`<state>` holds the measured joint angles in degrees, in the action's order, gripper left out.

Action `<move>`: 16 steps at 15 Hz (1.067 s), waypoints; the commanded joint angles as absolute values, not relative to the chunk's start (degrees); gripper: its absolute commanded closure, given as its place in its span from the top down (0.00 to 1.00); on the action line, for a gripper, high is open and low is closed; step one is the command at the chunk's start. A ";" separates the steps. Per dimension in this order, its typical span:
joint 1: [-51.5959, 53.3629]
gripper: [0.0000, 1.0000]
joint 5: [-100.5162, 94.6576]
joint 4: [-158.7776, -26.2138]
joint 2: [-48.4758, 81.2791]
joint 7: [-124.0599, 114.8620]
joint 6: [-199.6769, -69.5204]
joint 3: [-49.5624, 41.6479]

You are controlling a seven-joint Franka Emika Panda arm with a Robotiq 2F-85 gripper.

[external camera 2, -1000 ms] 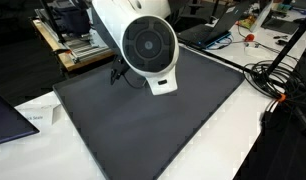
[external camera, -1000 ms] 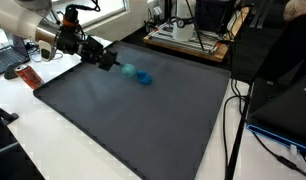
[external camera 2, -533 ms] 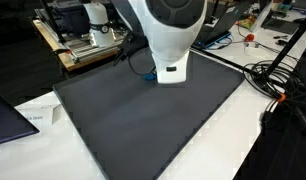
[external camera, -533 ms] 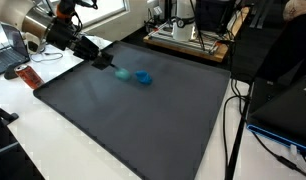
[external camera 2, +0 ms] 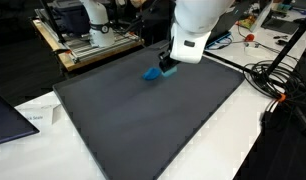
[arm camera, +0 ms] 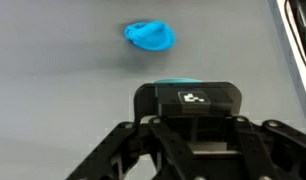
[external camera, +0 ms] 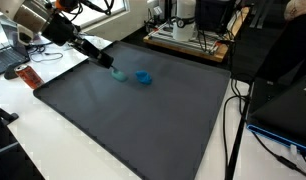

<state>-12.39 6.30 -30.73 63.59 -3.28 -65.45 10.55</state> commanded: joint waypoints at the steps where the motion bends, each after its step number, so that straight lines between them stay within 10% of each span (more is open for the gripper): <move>1: -10.71 0.22 3.78 -33.27 60.09 -7.69 -65.39 8.17; 16: -9.61 0.22 2.16 -53.48 43.67 -5.74 -63.16 6.95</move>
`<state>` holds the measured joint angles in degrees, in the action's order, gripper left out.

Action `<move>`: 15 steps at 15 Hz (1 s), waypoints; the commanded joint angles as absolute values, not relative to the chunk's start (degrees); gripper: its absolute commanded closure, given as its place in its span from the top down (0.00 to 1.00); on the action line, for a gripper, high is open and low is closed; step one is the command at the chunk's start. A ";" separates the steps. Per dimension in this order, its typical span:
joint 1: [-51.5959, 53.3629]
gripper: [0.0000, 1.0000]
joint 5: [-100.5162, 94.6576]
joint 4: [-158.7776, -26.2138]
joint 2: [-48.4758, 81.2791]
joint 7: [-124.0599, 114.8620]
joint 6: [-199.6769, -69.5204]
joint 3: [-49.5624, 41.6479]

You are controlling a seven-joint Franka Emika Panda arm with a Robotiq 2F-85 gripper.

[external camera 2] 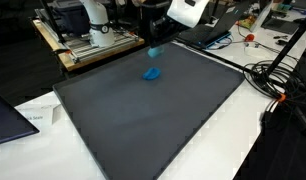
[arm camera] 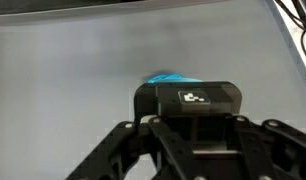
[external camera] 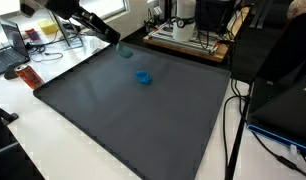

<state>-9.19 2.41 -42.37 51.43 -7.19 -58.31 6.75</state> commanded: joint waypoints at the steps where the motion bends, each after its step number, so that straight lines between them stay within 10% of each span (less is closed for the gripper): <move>1: -9.84 0.22 2.62 -55.79 42.00 -5.83 -65.25 7.06; 15: -8.95 0.22 12.71 -89.98 17.90 -5.75 -91.96 1.91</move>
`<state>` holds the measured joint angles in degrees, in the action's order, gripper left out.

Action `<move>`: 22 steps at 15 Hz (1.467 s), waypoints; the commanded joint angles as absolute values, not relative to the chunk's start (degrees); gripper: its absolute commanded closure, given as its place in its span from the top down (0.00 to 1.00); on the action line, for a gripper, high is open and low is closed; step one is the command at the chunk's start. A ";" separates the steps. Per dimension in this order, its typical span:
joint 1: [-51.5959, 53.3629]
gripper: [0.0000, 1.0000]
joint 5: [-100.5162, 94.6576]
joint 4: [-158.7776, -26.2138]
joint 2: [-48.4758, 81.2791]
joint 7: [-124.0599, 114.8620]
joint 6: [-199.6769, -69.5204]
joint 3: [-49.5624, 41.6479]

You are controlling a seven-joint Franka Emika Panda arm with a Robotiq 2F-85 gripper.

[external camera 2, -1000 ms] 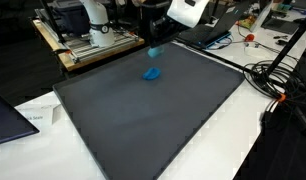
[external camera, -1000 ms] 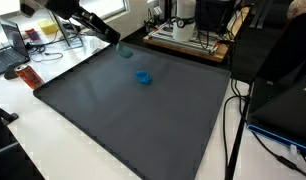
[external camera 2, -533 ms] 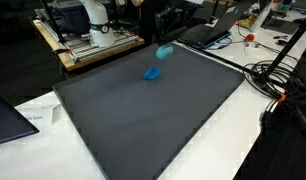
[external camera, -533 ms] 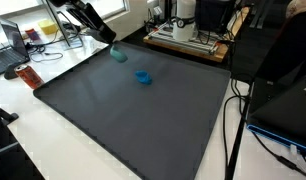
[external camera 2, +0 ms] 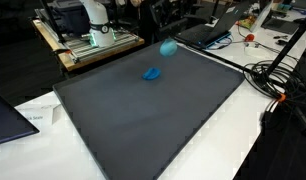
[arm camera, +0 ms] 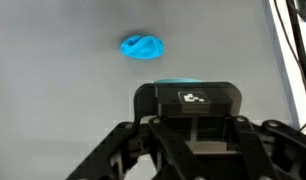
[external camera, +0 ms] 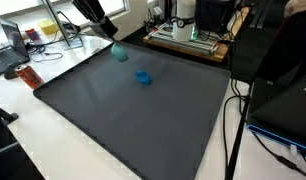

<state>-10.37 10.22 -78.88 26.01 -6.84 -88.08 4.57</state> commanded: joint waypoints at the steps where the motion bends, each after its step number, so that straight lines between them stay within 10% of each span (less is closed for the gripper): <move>1: -8.59 0.22 12.82 -92.58 16.05 -5.81 -92.81 1.36; 9: -6.33 0.22 12.42 -115.02 0.07 -5.55 -101.89 -1.09; 10: -6.13 0.47 11.18 -106.56 6.58 -6.64 -97.41 -1.24; 18: -5.90 0.47 11.08 -113.24 1.80 -6.52 -100.65 -1.41; 19: -5.90 0.22 11.08 -113.27 1.80 -6.51 -100.67 -1.41; 22: -4.83 0.22 10.57 -113.03 2.87 -7.91 -103.23 -0.77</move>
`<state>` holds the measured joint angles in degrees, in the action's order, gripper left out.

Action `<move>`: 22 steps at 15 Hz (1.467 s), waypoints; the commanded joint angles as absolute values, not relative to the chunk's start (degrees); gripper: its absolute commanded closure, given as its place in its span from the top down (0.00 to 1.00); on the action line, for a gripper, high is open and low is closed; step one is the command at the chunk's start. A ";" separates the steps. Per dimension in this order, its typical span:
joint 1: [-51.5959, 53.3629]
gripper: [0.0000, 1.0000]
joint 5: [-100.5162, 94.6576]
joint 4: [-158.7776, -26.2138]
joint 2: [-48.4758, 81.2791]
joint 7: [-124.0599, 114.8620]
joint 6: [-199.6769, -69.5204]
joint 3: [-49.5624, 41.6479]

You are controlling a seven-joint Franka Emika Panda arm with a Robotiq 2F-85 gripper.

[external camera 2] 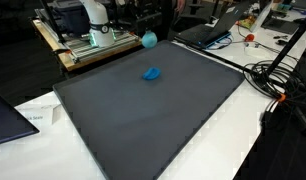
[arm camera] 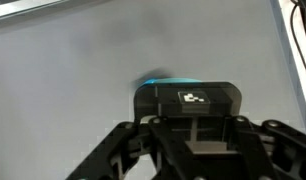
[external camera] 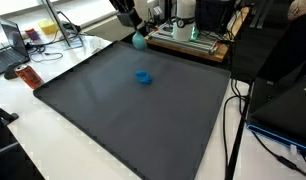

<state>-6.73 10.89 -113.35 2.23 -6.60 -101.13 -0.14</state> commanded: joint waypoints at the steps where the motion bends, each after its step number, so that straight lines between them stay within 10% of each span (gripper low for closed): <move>1: -4.51 0.22 11.01 -113.64 2.84 -8.83 -105.53 -0.74; 22: -4.27 0.22 19.43 -129.15 -1.77 -11.19 -124.61 -2.94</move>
<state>-4.25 16.20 -125.16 1.76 -12.41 -123.53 -2.33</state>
